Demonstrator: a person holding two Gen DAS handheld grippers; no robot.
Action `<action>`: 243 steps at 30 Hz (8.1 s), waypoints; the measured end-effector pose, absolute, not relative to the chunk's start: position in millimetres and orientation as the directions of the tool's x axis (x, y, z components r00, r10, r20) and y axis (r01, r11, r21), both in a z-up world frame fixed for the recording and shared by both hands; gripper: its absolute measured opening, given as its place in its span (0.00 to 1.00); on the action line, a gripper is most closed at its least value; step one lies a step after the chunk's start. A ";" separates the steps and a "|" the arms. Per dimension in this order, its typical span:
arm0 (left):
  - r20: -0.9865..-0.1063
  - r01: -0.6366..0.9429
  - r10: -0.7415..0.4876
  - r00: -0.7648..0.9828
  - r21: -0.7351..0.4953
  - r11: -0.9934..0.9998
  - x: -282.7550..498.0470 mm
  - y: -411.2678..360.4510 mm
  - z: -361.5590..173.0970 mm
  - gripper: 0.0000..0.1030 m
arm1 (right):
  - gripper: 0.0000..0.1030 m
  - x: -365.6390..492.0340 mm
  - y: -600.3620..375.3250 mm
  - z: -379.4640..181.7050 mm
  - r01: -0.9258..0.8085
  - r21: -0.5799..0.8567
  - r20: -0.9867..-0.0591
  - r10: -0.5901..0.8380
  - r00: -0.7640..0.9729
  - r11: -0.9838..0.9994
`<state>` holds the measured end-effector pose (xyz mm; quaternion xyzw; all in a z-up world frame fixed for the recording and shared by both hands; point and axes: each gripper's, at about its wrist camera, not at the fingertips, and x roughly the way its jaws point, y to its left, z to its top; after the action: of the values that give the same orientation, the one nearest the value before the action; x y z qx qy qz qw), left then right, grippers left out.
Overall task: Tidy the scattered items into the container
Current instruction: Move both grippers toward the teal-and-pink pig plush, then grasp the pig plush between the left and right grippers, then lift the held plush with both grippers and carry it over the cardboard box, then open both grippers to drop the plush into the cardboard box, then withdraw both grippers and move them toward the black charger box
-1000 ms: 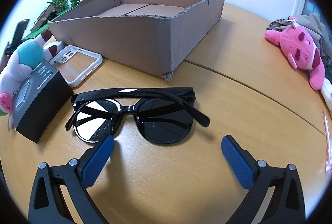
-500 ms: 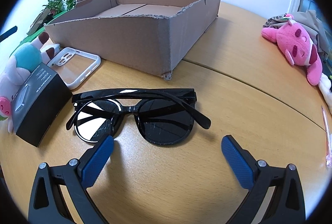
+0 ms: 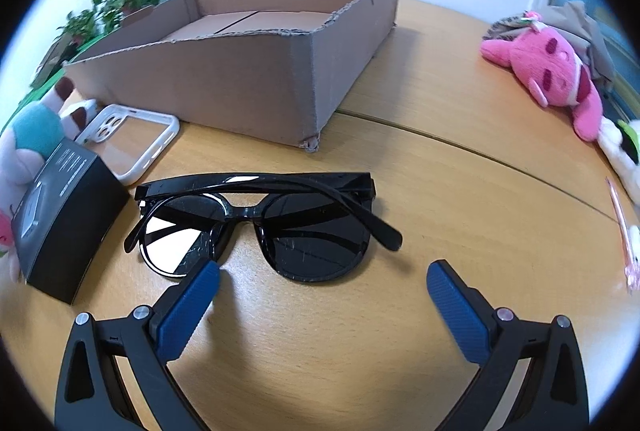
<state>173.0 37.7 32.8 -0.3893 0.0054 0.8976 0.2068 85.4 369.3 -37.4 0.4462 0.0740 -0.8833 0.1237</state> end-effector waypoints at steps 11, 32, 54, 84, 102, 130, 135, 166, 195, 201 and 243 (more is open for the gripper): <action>-0.667 -0.349 0.458 -0.587 -0.302 -0.887 178.3 12.3 34.3 0.98 | 0.99 148.8 357.2 -20.2 0.070 0.012 -0.797 -0.052 -0.602 -0.997; -0.569 -0.294 0.494 -0.657 -0.410 -0.863 197.2 -1.6 54.0 1.00 | 0.99 168.3 205.4 55.5 0.344 0.083 -0.670 -0.308 -0.676 -0.935; -0.591 -0.304 0.520 -0.617 -0.430 -0.850 202.8 15.2 46.6 1.00 | 0.99 170.9 188.4 44.1 0.378 0.122 -0.692 -0.352 -0.630 -0.918; -0.707 -0.162 0.467 -0.531 -0.456 -0.875 208.8 28.6 -5.2 0.79 | 0.90 108.0 89.8 4.4 0.540 0.300 -0.763 -0.538 -0.360 -0.787; -0.557 -0.423 0.458 -0.693 -0.200 -0.884 163.5 51.7 177.4 0.74 | 0.74 87.1 122.8 185.7 0.554 0.214 -0.519 -0.575 -0.633 -0.804; -0.647 -0.396 0.422 -0.634 -0.197 -0.897 -170.4 -19.0 249.0 0.74 | 0.74 -252.7 64.6 257.8 0.525 0.284 -0.568 -0.582 -0.582 -0.802; -0.729 -0.371 0.448 -0.517 -0.281 -0.885 -215.1 -26.8 164.6 0.74 | 0.74 -289.1 59.7 167.4 0.475 0.332 -0.641 -0.564 -0.520 -0.815; -0.858 -0.220 0.394 -0.329 -0.336 -0.916 -231.3 -69.7 -1.8 0.79 | 0.50 -269.5 55.5 28.3 0.373 0.513 -0.688 -0.630 -0.360 -0.773; -0.501 -0.121 0.165 -0.849 -0.120 -0.985 48.2 -4.7 157.4 1.00 | 0.78 27.6 188.7 125.8 0.176 0.084 -0.598 -0.191 -0.779 -0.981; -0.487 -0.135 0.185 -0.854 -0.137 -0.981 69.1 10.6 162.4 1.00 | 0.78 60.7 204.7 129.2 0.169 0.063 -0.584 -0.173 -0.793 -0.984; -0.550 -0.214 0.272 -0.790 -0.167 -0.962 91.7 52.9 147.5 1.00 | 0.78 83.0 217.6 120.1 0.196 0.092 -0.599 -0.212 -0.772 -0.976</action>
<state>91.7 52.9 147.5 -0.2976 -0.0480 0.9448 0.1286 83.0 217.6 120.1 0.3197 -0.0122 -0.9412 0.1083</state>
